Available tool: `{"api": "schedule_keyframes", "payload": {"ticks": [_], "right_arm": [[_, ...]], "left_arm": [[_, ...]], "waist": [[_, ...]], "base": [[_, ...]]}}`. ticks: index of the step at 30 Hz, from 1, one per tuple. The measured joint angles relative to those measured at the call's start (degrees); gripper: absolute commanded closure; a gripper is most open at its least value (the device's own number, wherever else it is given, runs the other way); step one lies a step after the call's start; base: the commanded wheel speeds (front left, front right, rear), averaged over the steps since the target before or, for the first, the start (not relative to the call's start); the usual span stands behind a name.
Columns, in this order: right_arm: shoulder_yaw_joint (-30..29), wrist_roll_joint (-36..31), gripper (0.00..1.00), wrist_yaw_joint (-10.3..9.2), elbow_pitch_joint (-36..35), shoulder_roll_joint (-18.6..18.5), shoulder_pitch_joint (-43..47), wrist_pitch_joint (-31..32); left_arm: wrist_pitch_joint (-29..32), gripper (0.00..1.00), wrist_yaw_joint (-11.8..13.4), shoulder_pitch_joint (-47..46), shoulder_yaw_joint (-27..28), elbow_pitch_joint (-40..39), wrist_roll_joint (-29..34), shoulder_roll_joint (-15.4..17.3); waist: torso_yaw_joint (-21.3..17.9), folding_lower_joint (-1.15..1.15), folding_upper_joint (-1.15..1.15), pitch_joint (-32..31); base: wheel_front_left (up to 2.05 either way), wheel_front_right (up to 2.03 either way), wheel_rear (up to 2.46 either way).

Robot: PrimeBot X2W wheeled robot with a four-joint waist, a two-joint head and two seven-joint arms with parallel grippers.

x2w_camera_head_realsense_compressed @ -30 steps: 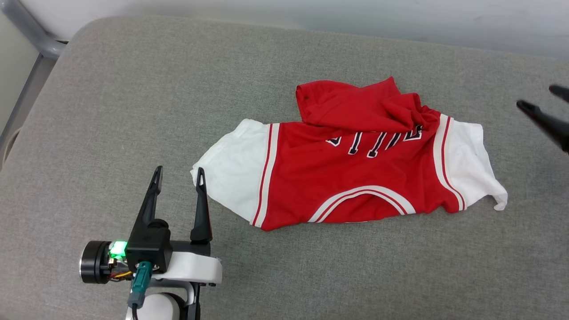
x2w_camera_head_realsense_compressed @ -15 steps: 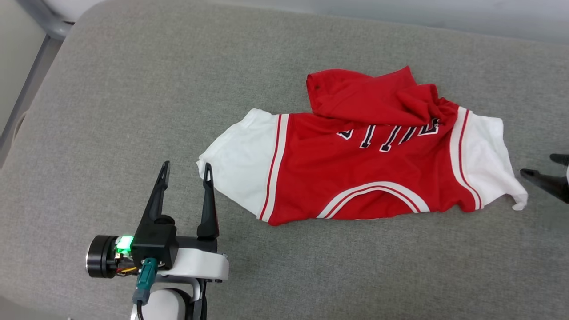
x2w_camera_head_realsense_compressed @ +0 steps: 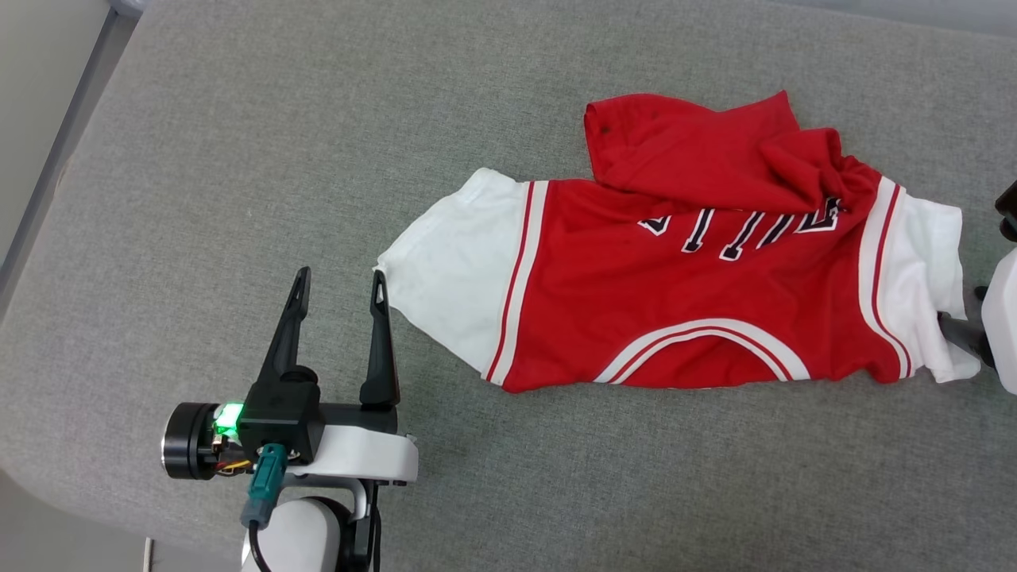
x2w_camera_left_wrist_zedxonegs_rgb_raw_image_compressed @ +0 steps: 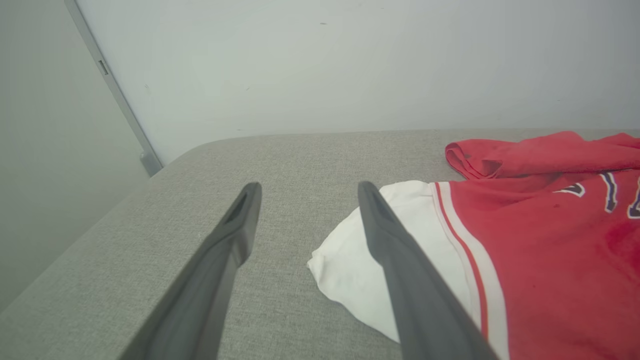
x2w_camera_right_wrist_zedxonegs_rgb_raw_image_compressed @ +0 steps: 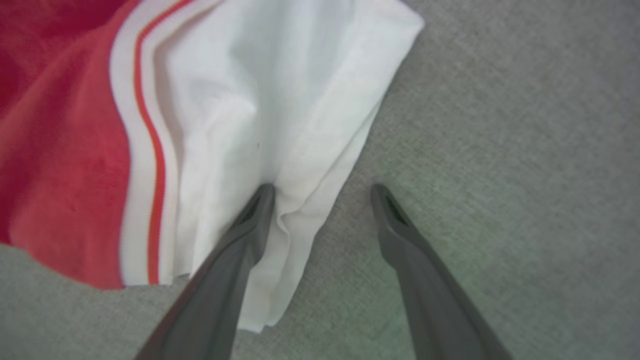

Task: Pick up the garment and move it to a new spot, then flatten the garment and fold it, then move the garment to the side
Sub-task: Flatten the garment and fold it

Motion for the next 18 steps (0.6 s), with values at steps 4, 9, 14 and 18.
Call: {"api": "schedule_keyframes", "payload": {"ticks": [4, 9, 14, 18], "right_arm": [[-0.26, -0.36, 1.00, 0.00, -0.57, 0.41, 0.94, -1.27], [-2.44, 0.25, 1.00, 0.47, -1.36, 1.05, 3.41, -5.59], [-6.77, 2.11, 1.00, 0.47, -1.98, -2.31, 6.16, -7.75], [-10.33, 3.43, 1.00, 0.46, -2.43, -4.42, 9.00, -8.33]], "left_arm": [[0.00, 0.00, 0.07, 0.00, 0.46, 0.33, 0.00, -0.04], [0.00, 0.00, 0.03, 0.19, 1.00, 0.64, 0.30, -0.09], [0.00, 0.00, -0.15, 1.00, 1.27, 0.63, 0.51, -0.09], [0.00, 0.00, -0.46, 1.67, 1.56, 0.53, 0.66, -0.07]], "waist": [[-0.59, 0.00, 0.00, -0.42], [-1.86, 0.01, 0.00, -1.87], [-3.12, 0.01, 0.00, -3.77], [-3.56, 0.01, 0.00, -4.91]], "base": [[0.00, 0.00, 0.00], [0.00, 0.00, 0.00], [0.00, 0.00, 0.00], [0.00, 0.00, 0.00]]}}
